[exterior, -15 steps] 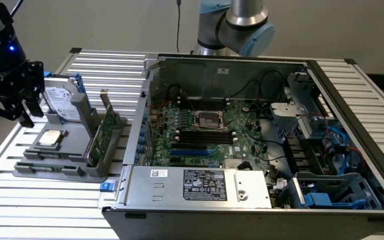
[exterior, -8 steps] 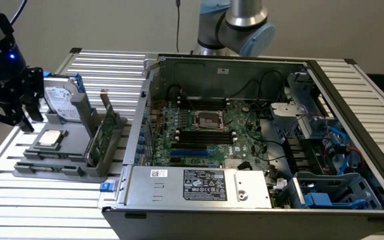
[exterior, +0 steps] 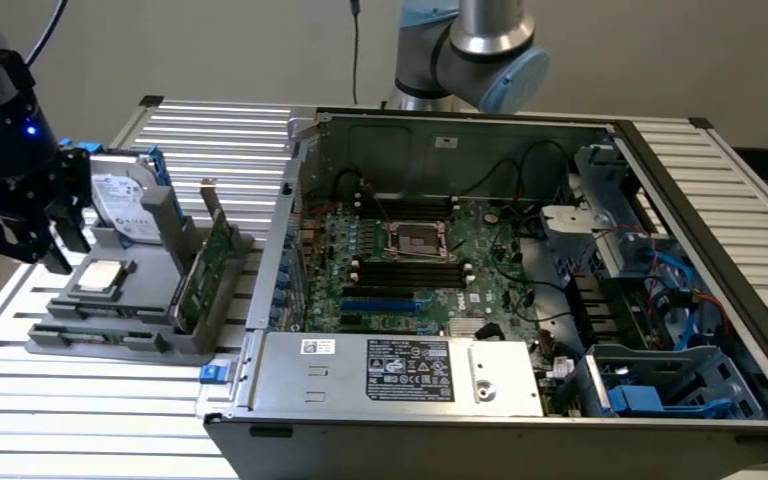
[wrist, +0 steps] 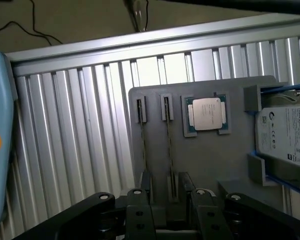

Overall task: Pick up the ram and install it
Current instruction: 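Pick up the ram and move it above insertion slot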

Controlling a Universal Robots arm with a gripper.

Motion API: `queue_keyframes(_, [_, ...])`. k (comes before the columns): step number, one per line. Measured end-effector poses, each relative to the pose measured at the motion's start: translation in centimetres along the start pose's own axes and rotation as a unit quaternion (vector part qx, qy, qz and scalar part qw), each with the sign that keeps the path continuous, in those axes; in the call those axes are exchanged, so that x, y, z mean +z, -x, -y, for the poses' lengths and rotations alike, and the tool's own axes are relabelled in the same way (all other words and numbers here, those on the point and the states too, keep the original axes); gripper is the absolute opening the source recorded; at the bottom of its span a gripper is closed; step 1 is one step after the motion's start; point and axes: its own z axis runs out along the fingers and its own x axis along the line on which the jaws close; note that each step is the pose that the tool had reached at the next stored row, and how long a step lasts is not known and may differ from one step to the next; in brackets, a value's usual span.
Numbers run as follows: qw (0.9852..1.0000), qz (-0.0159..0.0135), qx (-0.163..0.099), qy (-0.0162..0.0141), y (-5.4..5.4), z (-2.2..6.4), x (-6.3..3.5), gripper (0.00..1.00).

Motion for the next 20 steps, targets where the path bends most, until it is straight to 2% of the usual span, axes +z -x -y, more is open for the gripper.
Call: queue_keyframes(20, [1.0,-0.0001,-0.003,-0.0001,-0.5,-0.03,3.66,0.36])
